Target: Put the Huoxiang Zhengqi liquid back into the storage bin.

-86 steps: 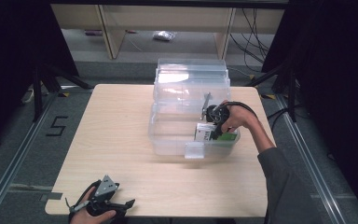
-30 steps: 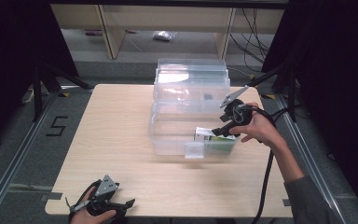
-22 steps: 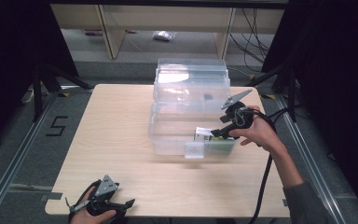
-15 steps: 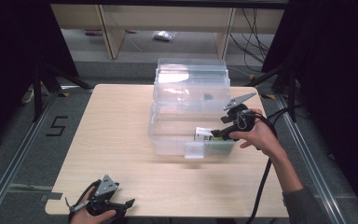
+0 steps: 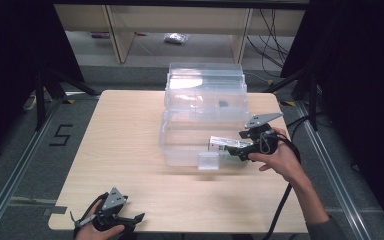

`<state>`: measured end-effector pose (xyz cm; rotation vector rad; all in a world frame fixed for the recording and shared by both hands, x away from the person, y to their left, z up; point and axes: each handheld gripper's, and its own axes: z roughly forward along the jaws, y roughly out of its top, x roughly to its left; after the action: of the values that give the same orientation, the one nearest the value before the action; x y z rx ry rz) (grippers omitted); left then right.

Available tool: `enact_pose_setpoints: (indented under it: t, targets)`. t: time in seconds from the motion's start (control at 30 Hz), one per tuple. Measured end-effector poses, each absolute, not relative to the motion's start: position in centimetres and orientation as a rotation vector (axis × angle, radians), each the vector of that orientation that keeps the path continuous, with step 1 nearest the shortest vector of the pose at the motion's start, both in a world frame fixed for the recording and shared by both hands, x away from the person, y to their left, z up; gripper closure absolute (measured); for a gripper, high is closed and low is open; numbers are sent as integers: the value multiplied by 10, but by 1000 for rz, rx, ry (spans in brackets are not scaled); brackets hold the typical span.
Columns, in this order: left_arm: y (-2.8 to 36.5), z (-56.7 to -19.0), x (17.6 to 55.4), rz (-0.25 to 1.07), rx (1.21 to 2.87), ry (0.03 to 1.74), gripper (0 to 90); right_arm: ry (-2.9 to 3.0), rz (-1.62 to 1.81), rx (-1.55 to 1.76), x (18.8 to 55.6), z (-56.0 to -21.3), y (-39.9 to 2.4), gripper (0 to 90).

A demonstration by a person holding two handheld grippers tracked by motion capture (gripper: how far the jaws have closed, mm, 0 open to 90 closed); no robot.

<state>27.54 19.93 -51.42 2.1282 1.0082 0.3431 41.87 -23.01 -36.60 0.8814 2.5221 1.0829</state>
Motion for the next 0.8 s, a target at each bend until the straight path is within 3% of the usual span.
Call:
enact_pose_setpoints:
  t: [0.8]
  targets:
    - [200,-513,275,346,2130,1008,155,2424,1227,970,365,-400,-241,239]
